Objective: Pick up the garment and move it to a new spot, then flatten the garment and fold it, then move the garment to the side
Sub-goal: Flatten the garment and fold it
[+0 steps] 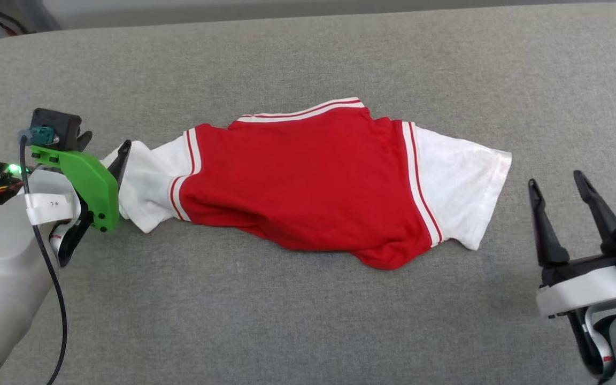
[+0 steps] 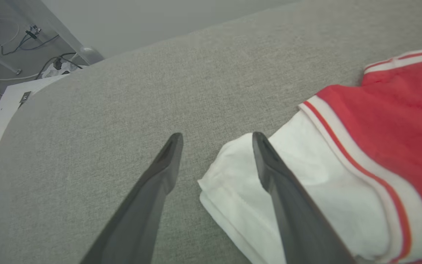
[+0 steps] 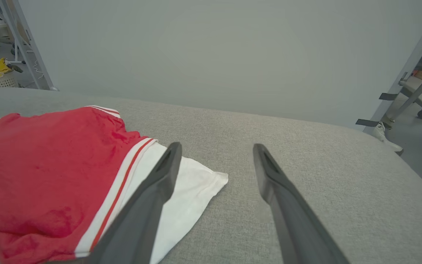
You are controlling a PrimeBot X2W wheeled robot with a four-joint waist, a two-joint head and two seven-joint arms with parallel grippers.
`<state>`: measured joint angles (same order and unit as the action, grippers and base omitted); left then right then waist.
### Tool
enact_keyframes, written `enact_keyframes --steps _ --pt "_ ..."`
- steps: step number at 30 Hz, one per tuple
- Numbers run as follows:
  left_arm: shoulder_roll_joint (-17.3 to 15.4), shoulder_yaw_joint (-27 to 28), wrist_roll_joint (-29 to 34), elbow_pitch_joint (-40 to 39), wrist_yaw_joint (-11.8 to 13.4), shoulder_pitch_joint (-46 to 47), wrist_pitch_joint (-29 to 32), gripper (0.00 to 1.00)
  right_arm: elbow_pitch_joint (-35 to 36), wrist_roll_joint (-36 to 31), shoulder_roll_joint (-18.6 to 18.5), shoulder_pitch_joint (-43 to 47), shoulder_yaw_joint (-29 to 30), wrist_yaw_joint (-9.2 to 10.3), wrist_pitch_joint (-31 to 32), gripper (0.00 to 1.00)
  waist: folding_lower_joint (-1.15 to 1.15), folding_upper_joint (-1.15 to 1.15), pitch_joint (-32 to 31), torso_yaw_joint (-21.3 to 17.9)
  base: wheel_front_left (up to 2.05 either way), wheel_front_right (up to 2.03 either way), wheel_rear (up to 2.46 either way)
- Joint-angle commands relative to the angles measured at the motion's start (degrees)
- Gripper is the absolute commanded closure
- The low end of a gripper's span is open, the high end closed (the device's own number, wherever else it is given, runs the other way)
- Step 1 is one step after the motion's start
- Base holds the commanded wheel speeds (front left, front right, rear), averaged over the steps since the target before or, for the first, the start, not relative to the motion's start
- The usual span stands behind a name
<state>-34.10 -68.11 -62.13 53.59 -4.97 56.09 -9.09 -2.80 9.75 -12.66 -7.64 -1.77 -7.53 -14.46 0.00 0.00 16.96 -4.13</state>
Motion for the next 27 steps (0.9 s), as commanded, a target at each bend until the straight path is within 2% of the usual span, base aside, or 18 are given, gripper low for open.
enact_keyframes --steps 1,5,9,13,17,22,27 --pt "0.26 0.77 0.52 0.12 1.00 -1.58 -2.33 0.00 0.31 0.30 -1.10 -1.59 0.57 0.04 -0.28 0.00 0.00 0.00 -2.19 1.80 0.00 0.00 0.00" --pt "-0.20 4.22 1.02 -2.68 4.42 -3.12 -5.64 0.00 1.03 0.96 -4.38 -3.77 1.55 0.04 0.75 0.00 0.00 0.00 -4.11 3.23 0.00 0.00 0.00" --pt "-1.72 12.01 6.02 -12.36 9.73 -5.93 -5.87 0.00 2.34 1.35 -8.12 -6.93 1.62 0.04 3.41 0.00 0.00 0.00 -5.26 4.39 0.00 0.00 0.00" --pt "-2.72 21.98 13.77 -24.96 15.91 -13.97 -5.89 0.00 1.88 4.45 -13.70 -11.32 -0.76 0.04 9.86 0.00 0.00 0.00 -5.84 5.35 0.00 0.00 0.00" --pt "-1.49 30.74 21.03 -34.25 19.91 -22.22 -5.89 0.00 1.19 8.34 -18.94 -15.23 -5.12 0.04 18.98 0.00 0.00 0.00 -6.10 6.07 0.00 0.00 0.00" --pt "2.26 39.47 28.74 -40.66 21.65 -30.50 -5.90 0.00 -2.16 16.47 -25.01 -19.31 -13.09 0.04 30.11 0.00 0.00 0.00 -5.96 7.03 0.00 0.00 0.00" --pt "6.73 46.22 34.91 -44.37 20.86 -36.76 -5.90 0.00 -5.33 27.47 -30.22 -22.65 -21.32 0.04 42.06 0.00 0.00 0.00 -5.25 7.95 0.00 0.00 0.00"
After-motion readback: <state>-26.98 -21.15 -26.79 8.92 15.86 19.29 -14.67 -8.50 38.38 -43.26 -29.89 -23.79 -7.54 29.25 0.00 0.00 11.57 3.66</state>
